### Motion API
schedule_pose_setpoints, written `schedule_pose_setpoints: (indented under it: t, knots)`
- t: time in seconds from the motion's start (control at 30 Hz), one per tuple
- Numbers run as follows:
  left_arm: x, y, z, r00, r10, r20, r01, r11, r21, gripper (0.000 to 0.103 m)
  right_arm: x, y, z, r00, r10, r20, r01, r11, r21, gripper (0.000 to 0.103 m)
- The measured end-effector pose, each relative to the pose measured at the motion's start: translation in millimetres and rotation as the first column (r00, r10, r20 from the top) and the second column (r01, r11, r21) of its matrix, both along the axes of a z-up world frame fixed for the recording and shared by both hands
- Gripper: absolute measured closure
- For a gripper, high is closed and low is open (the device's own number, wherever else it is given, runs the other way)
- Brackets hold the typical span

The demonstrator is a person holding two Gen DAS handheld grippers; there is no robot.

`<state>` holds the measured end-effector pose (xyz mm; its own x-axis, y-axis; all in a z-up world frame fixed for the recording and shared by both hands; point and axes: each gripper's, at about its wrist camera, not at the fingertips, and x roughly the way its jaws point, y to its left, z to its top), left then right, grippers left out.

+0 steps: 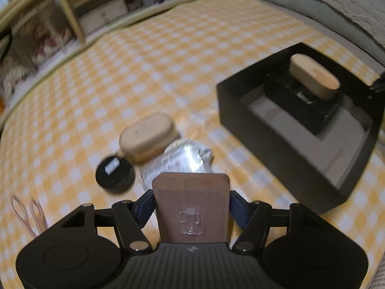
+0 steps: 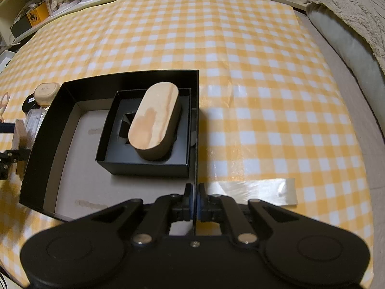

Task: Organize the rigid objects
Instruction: 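Carry the wooden tile with the left tool toward the large black box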

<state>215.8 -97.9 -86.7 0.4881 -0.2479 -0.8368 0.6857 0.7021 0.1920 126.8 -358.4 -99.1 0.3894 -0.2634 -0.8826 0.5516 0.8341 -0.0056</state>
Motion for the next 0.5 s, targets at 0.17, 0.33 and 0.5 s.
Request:
schedule_pose_setpoints:
  t: [0.17,0.33,0.5]
  knots:
    - [-21.0,-17.6,29.4,0.986,-0.152,0.074,0.154,0.988,-0.023,0.037,0.1,-0.2,-0.5,1.000,-0.009,-0.001,0.009,1.000,-0.002,0.099]
    - [-35.3,-39.1,67.1,0.956,-0.245,0.162,0.259,0.963,-0.069,0.037,-0.5,-0.8,-1.4,1.000,-0.014,-0.001,0.014,1.000,-0.002,0.099]
    - [-39.7,-77.3,68.0,0.912,-0.363,0.191,0.361,0.931,0.046,0.037,-1.4,-0.4,-3.9,0.967,-0.253,-0.003,0.253,0.967,-0.009,0.099]
